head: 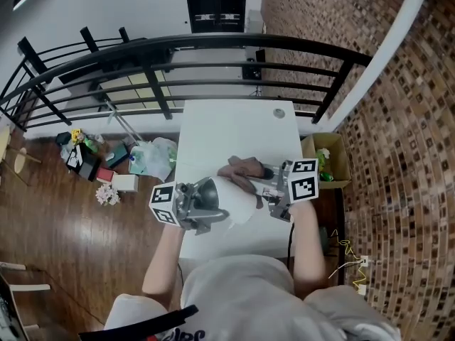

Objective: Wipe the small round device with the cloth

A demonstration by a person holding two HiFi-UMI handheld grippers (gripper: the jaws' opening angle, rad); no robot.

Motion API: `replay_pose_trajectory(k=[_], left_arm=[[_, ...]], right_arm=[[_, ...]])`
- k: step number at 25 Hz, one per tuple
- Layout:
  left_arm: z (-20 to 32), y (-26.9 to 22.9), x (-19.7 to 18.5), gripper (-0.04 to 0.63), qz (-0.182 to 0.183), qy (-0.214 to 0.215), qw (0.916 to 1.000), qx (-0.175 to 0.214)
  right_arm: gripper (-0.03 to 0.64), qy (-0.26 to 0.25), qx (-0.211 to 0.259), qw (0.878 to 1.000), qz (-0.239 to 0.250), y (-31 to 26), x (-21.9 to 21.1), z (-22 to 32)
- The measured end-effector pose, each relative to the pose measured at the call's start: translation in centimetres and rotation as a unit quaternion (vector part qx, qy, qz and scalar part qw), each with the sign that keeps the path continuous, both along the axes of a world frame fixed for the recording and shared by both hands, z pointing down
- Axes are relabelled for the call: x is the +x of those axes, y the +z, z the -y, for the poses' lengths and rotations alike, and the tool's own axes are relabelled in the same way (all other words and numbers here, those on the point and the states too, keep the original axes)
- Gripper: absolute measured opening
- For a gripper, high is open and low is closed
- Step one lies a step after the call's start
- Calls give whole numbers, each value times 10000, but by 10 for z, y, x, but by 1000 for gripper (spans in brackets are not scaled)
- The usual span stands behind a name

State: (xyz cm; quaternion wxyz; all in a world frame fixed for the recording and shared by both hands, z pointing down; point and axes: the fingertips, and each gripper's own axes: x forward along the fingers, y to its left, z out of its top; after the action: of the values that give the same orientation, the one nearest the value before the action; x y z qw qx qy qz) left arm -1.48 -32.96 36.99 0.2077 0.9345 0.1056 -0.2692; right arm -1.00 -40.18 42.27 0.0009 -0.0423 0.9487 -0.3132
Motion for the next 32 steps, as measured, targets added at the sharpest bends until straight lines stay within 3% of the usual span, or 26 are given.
replay_pose_trajectory(k=[3,7,11,15,20,23,24,27,32], left_arm=[[1,-8,-3,351,-269,8,9996,-21],[2,-13,-8,351,-420,-31,9991,-6],[9,-8,-9,352,-294,-268,9992,-52],[35,12,-18,351,-32,-891,9950,-453],[79,37,-28,351,324,-1844,9747,-1223],[101,51,-27,351,664,-2277,9556,-1750],[103,54,-25,351,765,-2314,9527,-1816],[93,53,-15,351,832,-2066,9594,-1729],[65,38,-7,351,690,-1521,9783,-1225]], right_arm=[[29,-91,-45,9997,-238,15,-12,-5],[29,-90,-103,9999,-12,12,-15,-9],[29,275,150,9994,135,-3,2,2],[29,779,672,9940,377,-43,38,11],[29,405,1360,9897,193,-78,36,-13],[29,104,1719,9843,-378,-60,8,-28],[29,121,1781,9816,-671,-49,1,-28],[29,315,1751,9770,-1175,-30,-2,-20],[29,809,1550,9798,-976,-42,17,2]])
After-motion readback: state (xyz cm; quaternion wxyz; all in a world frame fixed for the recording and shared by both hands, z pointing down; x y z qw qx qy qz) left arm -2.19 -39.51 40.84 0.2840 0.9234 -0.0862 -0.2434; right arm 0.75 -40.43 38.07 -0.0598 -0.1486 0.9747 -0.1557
